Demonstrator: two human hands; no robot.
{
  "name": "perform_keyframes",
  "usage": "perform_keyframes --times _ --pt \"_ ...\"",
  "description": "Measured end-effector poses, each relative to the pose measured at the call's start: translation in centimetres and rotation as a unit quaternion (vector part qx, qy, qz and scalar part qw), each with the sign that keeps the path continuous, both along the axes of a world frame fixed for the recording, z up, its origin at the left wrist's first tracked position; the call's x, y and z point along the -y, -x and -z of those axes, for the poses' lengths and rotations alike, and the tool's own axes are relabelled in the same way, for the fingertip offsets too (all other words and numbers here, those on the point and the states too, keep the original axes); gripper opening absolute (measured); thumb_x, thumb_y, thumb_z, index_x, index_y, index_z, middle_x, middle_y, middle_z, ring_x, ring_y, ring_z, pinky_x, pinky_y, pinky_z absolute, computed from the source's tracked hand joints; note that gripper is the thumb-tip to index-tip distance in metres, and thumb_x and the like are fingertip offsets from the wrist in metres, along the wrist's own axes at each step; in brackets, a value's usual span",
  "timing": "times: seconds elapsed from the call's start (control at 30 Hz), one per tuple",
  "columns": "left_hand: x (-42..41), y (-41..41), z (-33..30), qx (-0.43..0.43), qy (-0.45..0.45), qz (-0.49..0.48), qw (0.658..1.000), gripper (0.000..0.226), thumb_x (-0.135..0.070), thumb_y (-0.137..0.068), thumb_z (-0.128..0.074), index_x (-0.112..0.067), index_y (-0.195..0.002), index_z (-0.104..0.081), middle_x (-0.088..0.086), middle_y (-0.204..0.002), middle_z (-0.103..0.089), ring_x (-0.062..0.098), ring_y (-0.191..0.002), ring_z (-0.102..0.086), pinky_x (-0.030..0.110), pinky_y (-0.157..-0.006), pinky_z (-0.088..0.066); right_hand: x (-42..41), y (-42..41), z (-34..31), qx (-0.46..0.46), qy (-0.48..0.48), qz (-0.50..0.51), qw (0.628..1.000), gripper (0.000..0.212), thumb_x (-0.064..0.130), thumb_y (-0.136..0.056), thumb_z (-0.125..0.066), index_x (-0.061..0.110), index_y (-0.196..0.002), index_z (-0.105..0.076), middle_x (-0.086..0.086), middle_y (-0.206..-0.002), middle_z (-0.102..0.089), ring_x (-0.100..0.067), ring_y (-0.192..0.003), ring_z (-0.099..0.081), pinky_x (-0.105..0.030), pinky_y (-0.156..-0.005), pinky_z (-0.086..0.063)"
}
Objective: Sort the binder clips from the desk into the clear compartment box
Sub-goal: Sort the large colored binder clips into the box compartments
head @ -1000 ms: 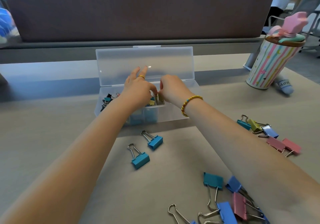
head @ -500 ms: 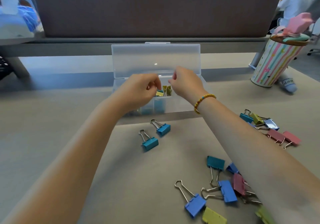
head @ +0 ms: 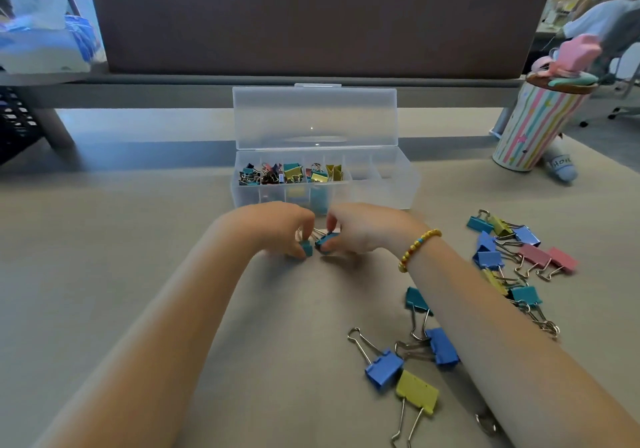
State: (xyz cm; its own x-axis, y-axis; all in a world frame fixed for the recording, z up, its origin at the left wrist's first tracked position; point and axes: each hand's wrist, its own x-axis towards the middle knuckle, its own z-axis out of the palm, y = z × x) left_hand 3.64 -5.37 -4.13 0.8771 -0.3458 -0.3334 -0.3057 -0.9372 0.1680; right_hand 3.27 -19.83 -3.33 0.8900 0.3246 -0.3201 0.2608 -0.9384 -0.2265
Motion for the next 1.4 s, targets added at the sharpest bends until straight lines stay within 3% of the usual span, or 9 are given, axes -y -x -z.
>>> perform_keyframes --times 0.2,0.3,0.37,0.47,0.6,0.8,0.97,1.27,1.4 --pt "0.0 -0.7 0.3 0.035 0.03 0.03 0.999 0.04 -0.002 -0.089 -0.053 -0.023 -0.123 -0.054 0.003 -0.13 -0.051 0.019 -0.116 -0.05 0.025 -0.093 -0.043 1.6 -0.9 0.6 0.045 0.025 0.018 0.998 0.035 0.012 -0.09 -0.057 0.014 -0.123 -0.048 -0.011 -0.122 -0.053 -0.019 -0.093 -0.045 -0.028 -0.082 -0.041" --pt "0.1 -0.9 0.2 0.049 0.073 -0.005 0.996 0.026 -0.03 -0.093 -0.052 -0.017 -0.116 -0.049 0.004 -0.117 -0.056 0.017 -0.1 -0.053 0.027 -0.085 -0.046 1.7 -1.1 0.6 0.034 0.015 0.031 0.999 0.034 0.023 -0.092 -0.057 0.015 -0.123 -0.046 -0.009 -0.121 -0.054 -0.02 -0.096 -0.048 -0.029 -0.084 -0.043" --pt "0.5 -0.8 0.4 0.075 0.066 -0.043 0.994 0.037 -0.05 -0.089 -0.05 -0.016 -0.103 -0.047 0.002 -0.101 -0.056 0.015 -0.087 -0.051 0.027 -0.076 -0.044 1.5 -1.1 0.5 0.041 0.002 0.038 0.998 0.036 0.033 -0.093 -0.055 0.015 -0.123 -0.047 -0.008 -0.119 -0.055 -0.019 -0.094 -0.048 -0.027 -0.08 -0.04" --pt "1.2 -0.8 1.4 0.099 -0.022 -0.057 0.993 0.061 -0.064 -0.083 -0.047 -0.011 -0.114 -0.048 0.007 -0.11 -0.054 0.023 -0.096 -0.053 0.035 -0.083 -0.047 1.2 -1.0 0.9 0.068 0.022 0.032 0.997 0.039 0.038 -0.091 -0.056 0.015 -0.122 -0.049 -0.009 -0.119 -0.052 -0.021 -0.097 -0.047 -0.029 -0.081 -0.04" --pt "1.4 -0.9 1.8 0.092 -0.014 -0.054 0.994 0.041 -0.042 -0.089 -0.053 -0.013 -0.117 -0.048 0.009 -0.118 -0.052 0.025 -0.104 -0.052 0.035 -0.09 -0.047 1.1 -0.8 0.9 0.07 0.057 0.021 0.996 0.043 0.038 -0.09 -0.057 0.012 -0.123 -0.047 -0.012 -0.125 -0.045 -0.027 -0.113 -0.043 -0.033 -0.088 -0.04" --pt "1.2 -0.6 1.3 0.052 0.045 -0.05 0.996 0.02 -0.028 -0.089 -0.056 -0.018 -0.095 -0.041 -0.003 -0.084 -0.047 0.014 -0.079 -0.046 0.023 -0.069 -0.038 0.8 -0.5 0.7 0.027 0.023 0.005 0.999 0.03 0.023 -0.093 -0.056 0.011 -0.119 -0.049 -0.009 -0.113 -0.057 -0.019 -0.088 -0.047 -0.025 -0.071 -0.037" --pt "1.0 -0.8 0.9 0.071 0.102 -0.071 0.99 0.009 -0.018 -0.092 -0.053 -0.016 -0.095 -0.044 0.004 -0.095 -0.059 0.017 -0.087 -0.054 0.025 -0.074 -0.043 1.3 -0.9 0.0 0.057 0.015 0.022 0.998 0.015 0.017 -0.092 -0.053 0.011 -0.105 -0.06 -0.009 -0.107 -0.061 -0.021 -0.089 -0.05 -0.027 -0.073 -0.04" --pt "1.6 -0.5 -1.3 0.165 0.171 -0.079 0.968 0.028 -0.021 -0.093 -0.054 -0.014 -0.118 -0.063 0.006 -0.121 -0.058 0.02 -0.111 -0.049 0.028 -0.096 -0.039 2.3 -1.1 -1.9 0.055 -0.062 0.061 0.995 0.009 0.023 -0.093 -0.054 0.016 -0.093 -0.049 -0.005 -0.098 -0.056 -0.018 -0.088 -0.049 -0.026 -0.069 -0.038" --pt "1.9 -0.5 -1.0 0.207 0.177 -0.081 0.959 0.025 -0.024 -0.092 -0.055 -0.012 -0.112 -0.065 0.006 -0.113 -0.061 0.016 -0.098 -0.051 0.029 -0.091 -0.043 2.5 -1.3 -1.7 0.058 -0.076 0.086 0.992 0.024 0.029 -0.096 -0.049 0.016 -0.075 -0.049 -0.009 -0.093 -0.064 -0.018 -0.077 -0.055 -0.023 -0.058 -0.041"
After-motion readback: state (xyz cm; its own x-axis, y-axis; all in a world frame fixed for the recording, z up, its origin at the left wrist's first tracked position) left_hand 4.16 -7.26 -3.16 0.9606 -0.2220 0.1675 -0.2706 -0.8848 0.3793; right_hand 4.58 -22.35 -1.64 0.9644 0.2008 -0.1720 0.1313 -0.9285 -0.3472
